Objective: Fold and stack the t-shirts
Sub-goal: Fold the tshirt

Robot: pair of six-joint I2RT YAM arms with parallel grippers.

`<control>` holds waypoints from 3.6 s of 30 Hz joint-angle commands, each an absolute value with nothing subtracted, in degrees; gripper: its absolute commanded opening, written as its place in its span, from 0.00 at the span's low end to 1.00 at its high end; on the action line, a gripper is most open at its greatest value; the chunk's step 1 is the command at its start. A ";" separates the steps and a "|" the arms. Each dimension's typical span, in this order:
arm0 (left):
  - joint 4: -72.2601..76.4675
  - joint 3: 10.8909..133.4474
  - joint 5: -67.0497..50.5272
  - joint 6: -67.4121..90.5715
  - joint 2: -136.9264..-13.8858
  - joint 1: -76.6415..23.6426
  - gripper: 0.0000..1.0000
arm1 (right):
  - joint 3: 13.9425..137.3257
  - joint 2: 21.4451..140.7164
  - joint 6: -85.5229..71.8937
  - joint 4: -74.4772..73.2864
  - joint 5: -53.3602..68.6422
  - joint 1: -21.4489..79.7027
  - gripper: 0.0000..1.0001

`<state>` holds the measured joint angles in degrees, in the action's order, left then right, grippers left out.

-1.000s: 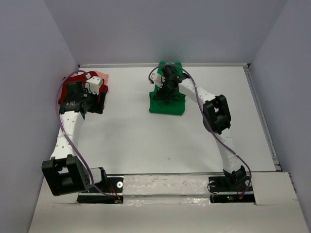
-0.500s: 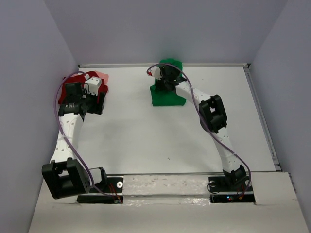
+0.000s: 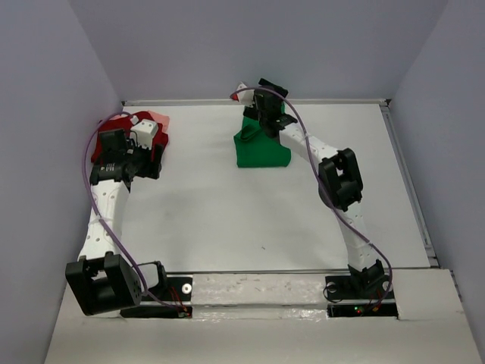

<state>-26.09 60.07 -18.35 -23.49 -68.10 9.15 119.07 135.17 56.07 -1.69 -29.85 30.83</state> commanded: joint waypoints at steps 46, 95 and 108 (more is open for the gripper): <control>-23.56 57.13 -20.57 -23.20 -66.18 11.51 0.78 | 136.67 143.35 39.90 -35.77 -5.62 34.98 1.00; -26.71 57.21 -32.51 -23.29 -65.99 12.66 0.84 | 114.72 125.28 46.23 -8.87 -28.30 34.98 1.00; -32.96 65.57 -46.85 -24.43 -77.87 11.60 0.94 | 107.83 116.53 31.64 -22.84 -22.16 29.36 0.35</control>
